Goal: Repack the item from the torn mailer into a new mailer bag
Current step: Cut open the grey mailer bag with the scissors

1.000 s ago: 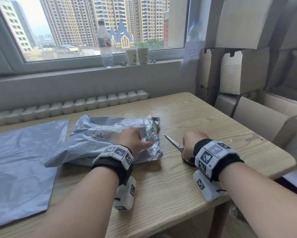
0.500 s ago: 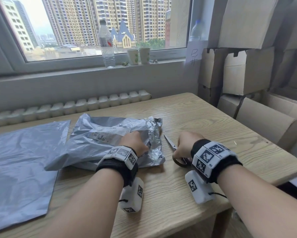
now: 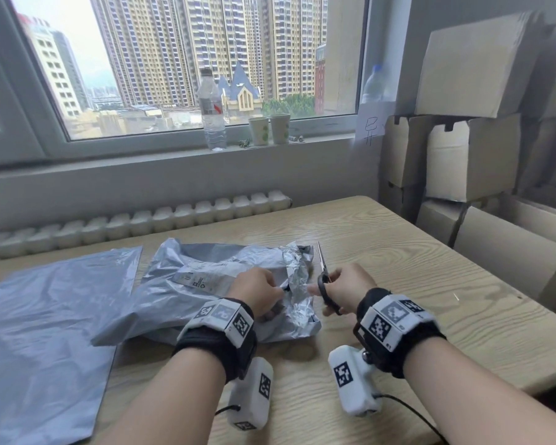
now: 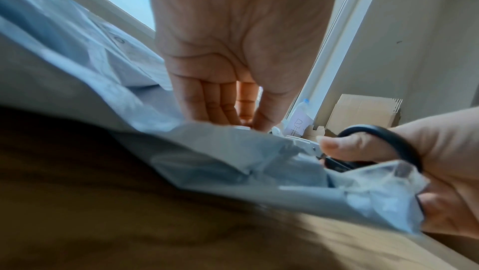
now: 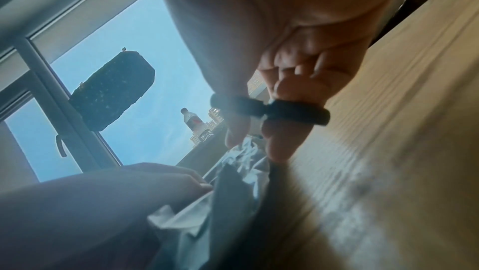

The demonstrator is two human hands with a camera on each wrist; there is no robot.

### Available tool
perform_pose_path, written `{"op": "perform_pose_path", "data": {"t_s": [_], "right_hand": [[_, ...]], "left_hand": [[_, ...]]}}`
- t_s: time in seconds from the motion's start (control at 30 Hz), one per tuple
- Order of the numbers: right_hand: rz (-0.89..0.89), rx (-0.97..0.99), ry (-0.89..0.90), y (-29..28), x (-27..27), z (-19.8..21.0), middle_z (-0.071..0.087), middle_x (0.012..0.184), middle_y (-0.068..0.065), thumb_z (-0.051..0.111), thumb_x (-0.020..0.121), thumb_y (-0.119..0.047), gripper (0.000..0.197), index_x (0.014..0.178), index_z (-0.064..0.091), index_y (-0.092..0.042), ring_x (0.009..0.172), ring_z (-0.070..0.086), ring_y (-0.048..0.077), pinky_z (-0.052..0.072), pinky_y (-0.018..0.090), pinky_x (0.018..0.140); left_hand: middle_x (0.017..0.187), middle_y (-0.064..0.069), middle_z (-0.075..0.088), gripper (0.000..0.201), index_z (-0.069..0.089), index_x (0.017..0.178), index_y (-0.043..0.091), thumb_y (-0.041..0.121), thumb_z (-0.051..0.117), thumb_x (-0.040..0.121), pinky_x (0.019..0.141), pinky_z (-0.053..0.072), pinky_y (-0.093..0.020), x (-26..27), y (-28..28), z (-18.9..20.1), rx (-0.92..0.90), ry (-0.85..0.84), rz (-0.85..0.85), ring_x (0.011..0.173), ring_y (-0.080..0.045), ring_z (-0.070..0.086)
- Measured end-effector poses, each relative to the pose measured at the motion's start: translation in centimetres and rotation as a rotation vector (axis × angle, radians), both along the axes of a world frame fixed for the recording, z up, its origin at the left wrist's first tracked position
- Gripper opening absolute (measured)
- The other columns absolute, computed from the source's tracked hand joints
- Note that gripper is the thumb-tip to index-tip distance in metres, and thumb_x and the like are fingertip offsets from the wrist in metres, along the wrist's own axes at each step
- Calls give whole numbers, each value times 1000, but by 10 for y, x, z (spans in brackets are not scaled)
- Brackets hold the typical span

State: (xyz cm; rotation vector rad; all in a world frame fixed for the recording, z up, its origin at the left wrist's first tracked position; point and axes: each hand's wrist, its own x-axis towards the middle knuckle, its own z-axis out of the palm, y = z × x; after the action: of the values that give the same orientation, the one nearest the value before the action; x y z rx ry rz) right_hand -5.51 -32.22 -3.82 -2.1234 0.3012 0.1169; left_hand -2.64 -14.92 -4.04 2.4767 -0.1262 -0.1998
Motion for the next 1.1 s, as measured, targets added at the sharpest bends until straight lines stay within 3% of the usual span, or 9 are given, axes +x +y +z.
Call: {"op": "perform_pose_path", "data": {"t_s": [0.1,0.23,0.4,0.57,0.63,0.7,0.83,0.93,1.1], "right_hand": [[-2,-1,-60,12,8,5,73,78,3,79,76,-33,24,77,59,-20,68,74,17,56,33,69],[24,-35,-5,28,18,1,70,84,2,87,63,-30,38,88,59,-21,80,70,21,54,33,67],[-94,-189,-53,25,25,-8,67,100,3,71,72,-14,35,104,60,-20,95,62,24,53,37,86],[-193,-287,-136,4,22,-4,67,102,6,65,79,-15,24,102,60,-19,98,61,28,49,30,81],[-238,-306,-166,-9,17,-3,67,98,6,62,82,-22,14,95,57,-21,92,60,28,47,29,77],[-264,-307,-170,-23,13,-1,67,93,4,61,82,-32,16,93,56,-22,84,60,26,46,29,75],[-142,66,-15,-32,-2,17,63,73,3,68,81,-48,38,96,58,-15,54,59,16,46,26,55],[13,342,218,-28,-24,31,54,70,7,58,87,-51,45,95,55,-7,54,52,15,41,17,38],[168,414,304,-35,-43,31,58,69,7,54,87,-54,47,94,56,-8,51,56,14,42,17,37]], "left_hand": [[73,-7,74,13,64,78,10,13,59,89,65,61,-31,-3,5,3,-77,28,-1,57,-15,68],[76,-9,75,11,65,75,14,16,64,86,73,62,-40,-3,9,4,-151,19,-26,71,-22,74],[76,-9,73,17,64,69,16,16,63,86,75,61,-35,-5,9,6,-136,-9,-57,74,-21,72],[80,-16,74,15,68,78,1,12,65,88,71,62,-35,-9,-7,12,-239,99,-119,73,-25,73],[76,-15,72,17,66,72,4,9,64,88,65,61,-31,-12,-19,14,-255,107,-113,65,-20,69],[74,-15,74,18,66,70,6,9,62,87,69,62,-39,-10,-29,11,-226,69,-100,67,-22,72],[79,-10,75,14,74,80,5,15,64,84,73,61,-37,-9,-43,5,-65,-67,-50,78,-22,73],[79,-6,74,18,72,81,6,18,61,86,72,58,-31,-10,-48,1,-5,-102,-8,77,-20,70],[87,-6,71,17,61,90,12,25,51,94,81,58,-40,-13,-49,-7,-68,-112,80,83,-23,69]]}}
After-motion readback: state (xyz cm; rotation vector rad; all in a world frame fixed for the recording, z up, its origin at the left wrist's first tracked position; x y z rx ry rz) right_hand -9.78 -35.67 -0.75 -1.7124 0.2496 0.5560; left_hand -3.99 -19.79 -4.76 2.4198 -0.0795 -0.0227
